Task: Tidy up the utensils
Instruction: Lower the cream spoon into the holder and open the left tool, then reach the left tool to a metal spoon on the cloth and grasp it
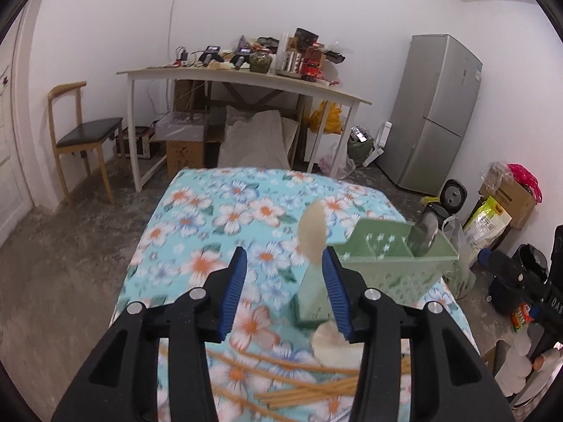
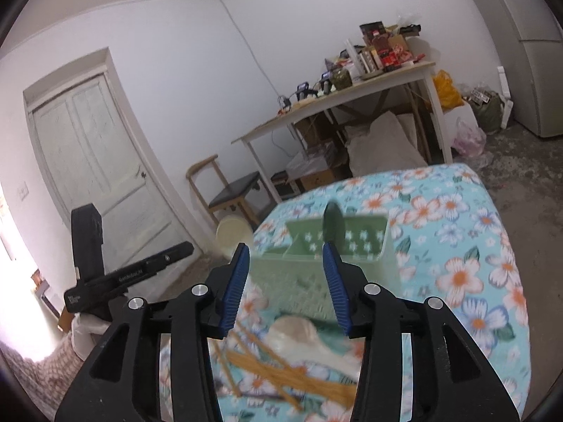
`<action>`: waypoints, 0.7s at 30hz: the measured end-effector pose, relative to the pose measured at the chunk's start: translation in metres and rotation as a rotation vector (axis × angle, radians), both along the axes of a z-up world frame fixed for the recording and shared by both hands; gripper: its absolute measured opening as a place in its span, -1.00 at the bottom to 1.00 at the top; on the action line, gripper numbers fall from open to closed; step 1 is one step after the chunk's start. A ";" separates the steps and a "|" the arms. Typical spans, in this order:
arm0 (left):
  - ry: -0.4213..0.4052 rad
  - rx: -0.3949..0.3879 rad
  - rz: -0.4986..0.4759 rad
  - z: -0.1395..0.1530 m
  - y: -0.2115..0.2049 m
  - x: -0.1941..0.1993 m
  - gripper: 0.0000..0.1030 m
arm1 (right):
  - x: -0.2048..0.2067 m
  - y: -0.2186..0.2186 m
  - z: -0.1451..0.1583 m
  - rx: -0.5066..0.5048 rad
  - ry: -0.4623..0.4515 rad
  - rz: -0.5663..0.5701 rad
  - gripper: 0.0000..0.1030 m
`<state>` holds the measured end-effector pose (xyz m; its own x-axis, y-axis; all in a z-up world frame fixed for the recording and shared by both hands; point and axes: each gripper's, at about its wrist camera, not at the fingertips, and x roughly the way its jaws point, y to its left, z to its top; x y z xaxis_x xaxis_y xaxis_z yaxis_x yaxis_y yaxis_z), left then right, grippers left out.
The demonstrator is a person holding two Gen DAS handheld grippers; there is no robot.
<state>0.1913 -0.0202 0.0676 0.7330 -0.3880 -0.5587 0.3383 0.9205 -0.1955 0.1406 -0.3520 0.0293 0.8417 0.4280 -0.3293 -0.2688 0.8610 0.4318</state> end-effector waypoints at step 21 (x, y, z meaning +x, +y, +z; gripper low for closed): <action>0.177 0.002 0.064 -0.064 0.040 -0.076 -0.12 | -0.033 0.038 -0.049 -0.011 0.151 0.071 0.02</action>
<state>0.1156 0.0203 0.0040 0.6461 -0.3425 -0.6821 0.2397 0.9395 -0.2448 0.1074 -0.3136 -0.0192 0.7501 0.4800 -0.4549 -0.2614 0.8471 0.4628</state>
